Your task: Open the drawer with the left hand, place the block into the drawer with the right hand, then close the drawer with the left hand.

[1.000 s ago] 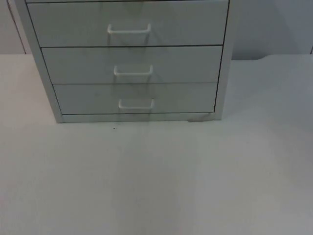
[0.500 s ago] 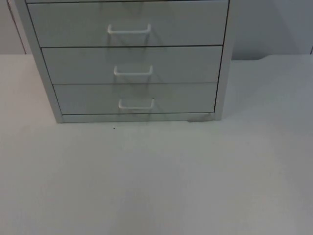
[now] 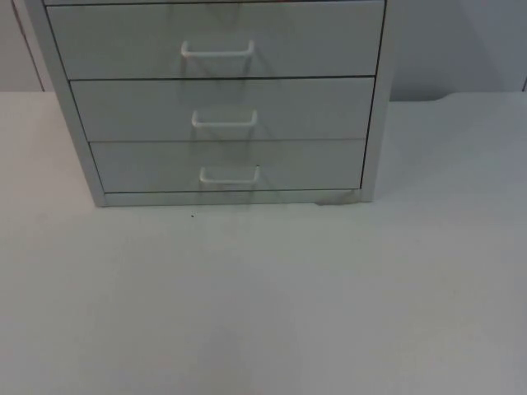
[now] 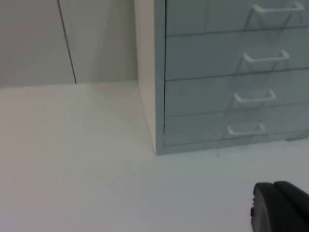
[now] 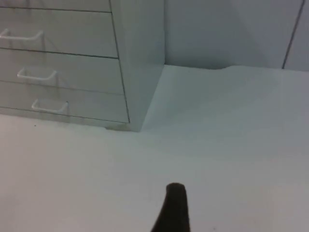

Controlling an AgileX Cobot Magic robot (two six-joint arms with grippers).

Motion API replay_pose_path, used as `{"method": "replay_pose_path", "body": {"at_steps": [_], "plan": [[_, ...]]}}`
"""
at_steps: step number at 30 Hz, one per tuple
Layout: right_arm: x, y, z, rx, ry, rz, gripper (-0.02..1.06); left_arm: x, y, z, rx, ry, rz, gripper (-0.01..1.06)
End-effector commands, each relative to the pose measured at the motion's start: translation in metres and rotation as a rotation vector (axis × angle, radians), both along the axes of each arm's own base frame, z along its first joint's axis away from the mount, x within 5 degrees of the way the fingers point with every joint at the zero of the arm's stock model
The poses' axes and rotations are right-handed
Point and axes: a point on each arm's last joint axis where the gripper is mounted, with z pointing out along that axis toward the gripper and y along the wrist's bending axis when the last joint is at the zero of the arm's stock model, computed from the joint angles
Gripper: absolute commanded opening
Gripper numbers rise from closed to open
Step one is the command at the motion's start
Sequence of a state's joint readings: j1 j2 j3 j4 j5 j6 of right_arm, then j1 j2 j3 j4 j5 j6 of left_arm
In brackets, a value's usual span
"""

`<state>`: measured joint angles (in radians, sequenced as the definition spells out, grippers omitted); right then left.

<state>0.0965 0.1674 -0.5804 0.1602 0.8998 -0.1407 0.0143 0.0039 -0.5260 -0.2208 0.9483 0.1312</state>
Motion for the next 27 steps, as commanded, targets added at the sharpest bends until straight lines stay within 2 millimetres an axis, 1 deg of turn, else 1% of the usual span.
{"method": "replay_pose_path", "body": {"at_steps": [1,4,6,8,12,14,20,24,27], "plan": [[-0.011,-0.004,-0.006,-0.006,0.014,-0.041,0.67,-0.001,0.001,-0.001,0.0,0.009,0.017,0.0],[-0.026,-0.009,-0.014,-0.018,0.041,-0.078,0.67,-0.004,0.002,0.006,0.017,-0.014,0.028,0.0],[-0.035,-0.011,-0.019,-0.025,0.055,-0.081,0.67,-0.005,0.003,0.006,0.027,-0.005,0.033,0.0],[-0.037,-0.011,-0.021,-0.028,0.07,-0.08,0.67,-0.006,0.003,0.004,0.031,0.009,0.03,0.0],[-0.037,-0.011,-0.025,-0.034,0.108,-0.081,0.67,-0.006,0.003,0.001,0.04,0.035,0.026,0.0],[-0.034,-0.011,-0.031,-0.038,0.127,-0.088,0.67,-0.006,0.003,0.001,0.039,0.035,0.024,0.0],[-0.033,-0.015,-0.029,-0.035,0.102,-0.13,0.67,-0.006,0.003,0.001,0.038,0.041,0.022,0.0],[-0.027,-0.014,-0.034,-0.033,0.086,-0.13,0.67,-0.006,0.003,0.0,0.039,0.047,0.021,0.0],[-0.027,-0.014,-0.033,-0.035,0.084,-0.129,0.67,-0.007,0.003,-0.001,0.047,0.062,0.024,0.0]]}}
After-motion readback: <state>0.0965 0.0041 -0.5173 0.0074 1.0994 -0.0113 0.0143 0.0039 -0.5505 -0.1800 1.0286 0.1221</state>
